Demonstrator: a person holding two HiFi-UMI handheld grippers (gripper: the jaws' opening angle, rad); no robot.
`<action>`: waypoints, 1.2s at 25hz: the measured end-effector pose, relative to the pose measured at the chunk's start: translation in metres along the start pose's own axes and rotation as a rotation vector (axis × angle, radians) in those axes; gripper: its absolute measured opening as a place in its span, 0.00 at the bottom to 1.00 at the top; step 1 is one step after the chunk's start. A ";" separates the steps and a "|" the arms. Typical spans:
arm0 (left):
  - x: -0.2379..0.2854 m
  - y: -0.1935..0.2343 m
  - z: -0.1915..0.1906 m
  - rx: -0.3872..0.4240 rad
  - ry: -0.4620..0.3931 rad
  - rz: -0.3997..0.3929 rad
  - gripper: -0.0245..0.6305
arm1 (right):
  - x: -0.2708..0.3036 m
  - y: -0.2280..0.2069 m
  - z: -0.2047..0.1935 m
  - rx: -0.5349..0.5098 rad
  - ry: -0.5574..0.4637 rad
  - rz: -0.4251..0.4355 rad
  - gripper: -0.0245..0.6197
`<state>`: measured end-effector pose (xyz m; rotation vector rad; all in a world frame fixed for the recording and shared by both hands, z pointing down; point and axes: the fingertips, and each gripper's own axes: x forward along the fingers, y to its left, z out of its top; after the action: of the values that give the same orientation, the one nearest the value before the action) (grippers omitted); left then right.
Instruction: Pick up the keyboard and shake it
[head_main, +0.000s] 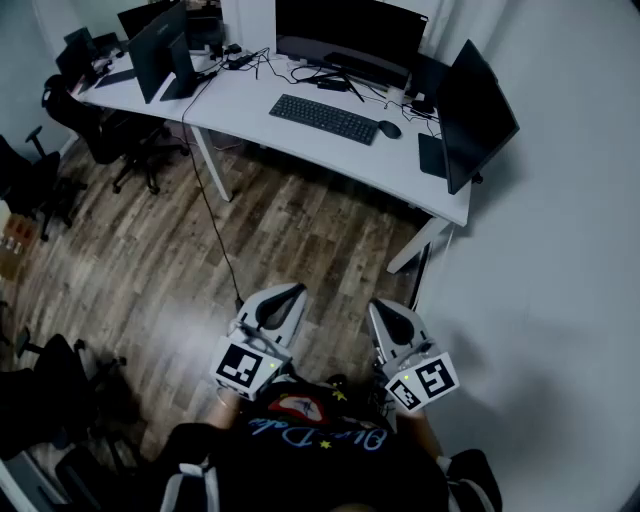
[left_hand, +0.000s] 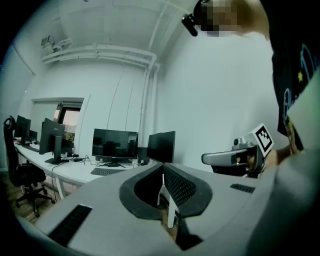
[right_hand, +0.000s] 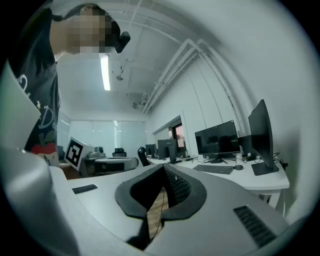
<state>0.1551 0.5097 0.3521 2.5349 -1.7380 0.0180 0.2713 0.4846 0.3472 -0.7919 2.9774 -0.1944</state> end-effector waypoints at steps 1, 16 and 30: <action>0.000 -0.001 0.000 0.000 -0.001 -0.001 0.05 | -0.001 0.001 0.000 -0.001 0.000 0.000 0.03; -0.014 -0.001 -0.001 0.003 0.008 0.006 0.05 | -0.004 0.006 -0.002 0.021 -0.007 -0.023 0.04; -0.024 0.033 -0.003 -0.014 0.009 0.026 0.05 | 0.019 0.011 -0.011 0.013 0.030 -0.072 0.09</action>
<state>0.1155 0.5206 0.3557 2.4981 -1.7613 0.0181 0.2486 0.4857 0.3562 -0.9034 2.9748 -0.2304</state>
